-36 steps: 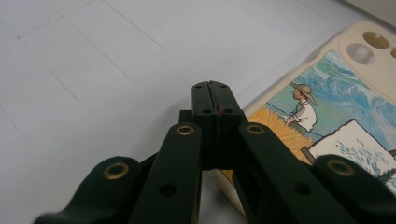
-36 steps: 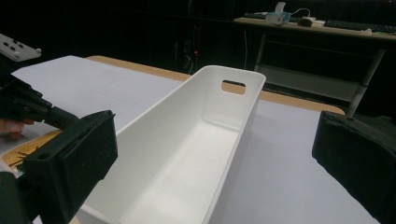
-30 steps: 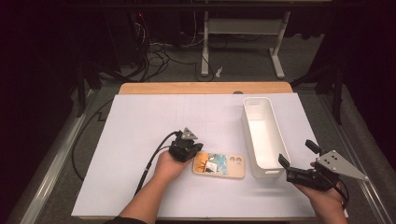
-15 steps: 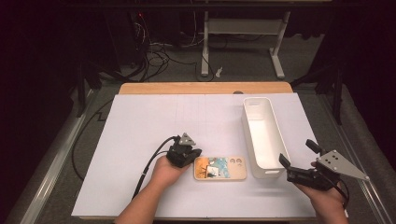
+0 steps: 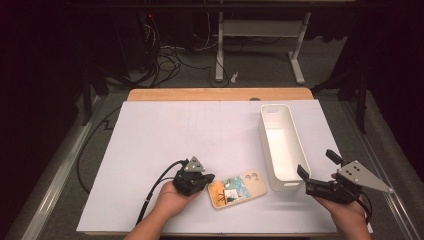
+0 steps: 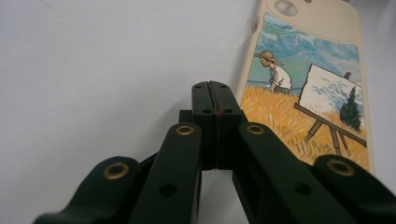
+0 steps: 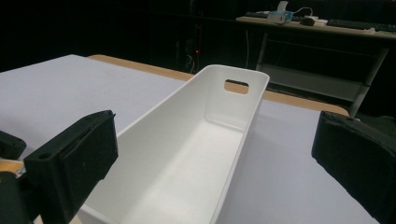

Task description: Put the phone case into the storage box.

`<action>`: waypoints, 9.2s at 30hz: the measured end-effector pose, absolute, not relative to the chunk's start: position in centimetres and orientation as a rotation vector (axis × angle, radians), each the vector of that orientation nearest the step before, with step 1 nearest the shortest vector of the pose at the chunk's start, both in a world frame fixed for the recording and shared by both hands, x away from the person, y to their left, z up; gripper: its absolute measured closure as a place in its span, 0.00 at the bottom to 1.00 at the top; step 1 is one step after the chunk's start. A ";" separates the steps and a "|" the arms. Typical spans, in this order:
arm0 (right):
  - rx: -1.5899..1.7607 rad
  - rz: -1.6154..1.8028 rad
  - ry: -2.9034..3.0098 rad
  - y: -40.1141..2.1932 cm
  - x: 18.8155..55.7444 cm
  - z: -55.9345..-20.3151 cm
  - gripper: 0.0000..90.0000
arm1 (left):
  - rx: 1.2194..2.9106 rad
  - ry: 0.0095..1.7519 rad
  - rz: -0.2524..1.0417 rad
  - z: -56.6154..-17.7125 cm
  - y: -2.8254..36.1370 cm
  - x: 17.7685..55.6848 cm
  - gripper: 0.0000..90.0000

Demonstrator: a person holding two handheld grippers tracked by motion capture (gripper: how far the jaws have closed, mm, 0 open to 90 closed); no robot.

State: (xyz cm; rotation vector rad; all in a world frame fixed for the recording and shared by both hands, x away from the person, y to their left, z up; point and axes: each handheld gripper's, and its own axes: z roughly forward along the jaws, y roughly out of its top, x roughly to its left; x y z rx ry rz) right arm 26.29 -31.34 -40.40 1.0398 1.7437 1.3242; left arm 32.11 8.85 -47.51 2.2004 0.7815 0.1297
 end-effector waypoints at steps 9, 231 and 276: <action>1.039 1.323 1.747 -31.3 26.4 -40.5 0.01 | 2.174 0.774 0.153 -47.3 9.4 30.9 1.00; 1.034 1.318 1.750 -31.0 26.1 -40.4 0.01 | 2.631 0.628 -0.044 -43.2 3.5 33.4 0.13; 1.031 1.317 1.762 -30.8 26.2 -40.7 0.01 | 2.003 0.769 0.128 -44.8 14.1 30.8 0.13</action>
